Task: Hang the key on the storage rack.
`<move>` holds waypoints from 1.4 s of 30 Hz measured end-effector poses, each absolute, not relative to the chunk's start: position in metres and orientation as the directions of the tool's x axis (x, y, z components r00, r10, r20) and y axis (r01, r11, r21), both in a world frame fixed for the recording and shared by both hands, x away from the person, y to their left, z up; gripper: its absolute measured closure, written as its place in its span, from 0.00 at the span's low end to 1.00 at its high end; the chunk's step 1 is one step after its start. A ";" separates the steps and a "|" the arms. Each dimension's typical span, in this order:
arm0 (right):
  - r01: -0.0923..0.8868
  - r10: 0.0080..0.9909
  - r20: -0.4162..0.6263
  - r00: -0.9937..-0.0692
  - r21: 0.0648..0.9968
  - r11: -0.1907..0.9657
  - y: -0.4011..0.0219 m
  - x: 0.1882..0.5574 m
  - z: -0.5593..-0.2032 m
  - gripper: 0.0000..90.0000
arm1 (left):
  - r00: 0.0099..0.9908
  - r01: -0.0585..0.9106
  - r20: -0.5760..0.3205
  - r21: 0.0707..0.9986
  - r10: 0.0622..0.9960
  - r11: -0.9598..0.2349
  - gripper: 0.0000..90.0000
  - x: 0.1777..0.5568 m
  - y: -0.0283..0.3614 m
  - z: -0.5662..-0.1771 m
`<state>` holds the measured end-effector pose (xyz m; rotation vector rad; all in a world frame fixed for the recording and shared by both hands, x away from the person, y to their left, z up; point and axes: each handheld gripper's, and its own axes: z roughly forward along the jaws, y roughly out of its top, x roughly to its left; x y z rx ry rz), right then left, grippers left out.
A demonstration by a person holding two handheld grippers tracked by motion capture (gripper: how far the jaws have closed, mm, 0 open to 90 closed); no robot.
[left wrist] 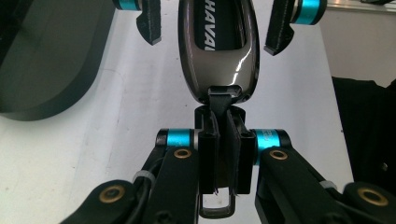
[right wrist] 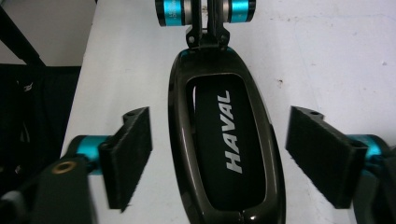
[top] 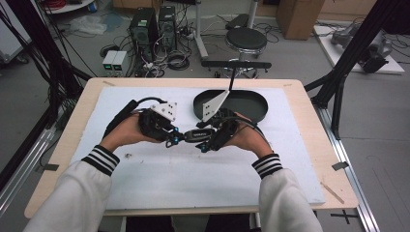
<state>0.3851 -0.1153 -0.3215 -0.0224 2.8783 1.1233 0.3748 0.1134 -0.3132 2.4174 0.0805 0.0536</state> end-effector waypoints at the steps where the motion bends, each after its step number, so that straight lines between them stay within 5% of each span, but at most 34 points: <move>1: -0.032 0.005 -0.053 -0.999 0.677 0.736 -0.115 0.385 -0.321 0.27 | 0.997 0.045 0.017 0.662 0.074 -0.749 0.94 0.375 0.113 -0.314; 9: -0.045 0.007 -0.077 -0.997 0.660 0.750 -0.114 0.383 -0.321 0.32 | 0.996 0.045 0.027 0.652 0.083 -0.757 0.94 0.375 0.113 -0.314; 20: -0.064 -0.020 -0.077 -0.997 0.632 0.772 -0.109 0.383 -0.323 0.51 | 0.997 0.049 0.014 0.640 0.075 -0.767 0.94 0.377 0.112 -0.317; 35: -0.070 -0.018 -0.088 -0.996 0.633 0.771 -0.111 0.383 -0.321 0.54 | 0.999 0.028 0.012 0.680 0.050 -0.733 0.90 0.382 0.116 -0.318; 36: -0.070 -0.016 -0.091 -0.996 0.636 0.768 -0.111 0.383 -0.320 0.54 | 0.999 0.034 0.006 0.686 0.053 -0.727 0.78 0.383 0.117 -0.317; 38: -0.065 -0.006 -0.092 -0.996 0.647 0.760 -0.113 0.384 -0.320 0.54 | 0.998 0.022 0.030 0.716 0.062 -0.697 0.69 0.385 0.121 -0.317; 39: -0.061 0.000 -0.094 -0.996 0.650 0.758 -0.115 0.384 -0.320 0.54 | 0.998 0.018 0.029 0.741 0.060 -0.671 0.47 0.386 0.123 -0.318; 40: -0.054 0.014 -0.097 -0.995 0.655 0.754 -0.116 0.384 -0.320 0.53 | 0.996 0.026 0.033 0.769 0.079 -0.639 0.38 0.387 0.126 -0.318; 41: -0.054 0.014 -0.097 -0.995 0.655 0.754 -0.116 0.384 -0.320 0.53 | 0.990 0.033 0.058 0.780 0.126 -0.625 0.38 0.387 0.129 -0.318; 42: -0.039 0.025 -0.085 -0.996 0.672 0.740 -0.120 0.385 -0.320 0.53 | 0.981 0.032 0.090 0.794 0.170 -0.607 0.12 0.387 0.132 -0.319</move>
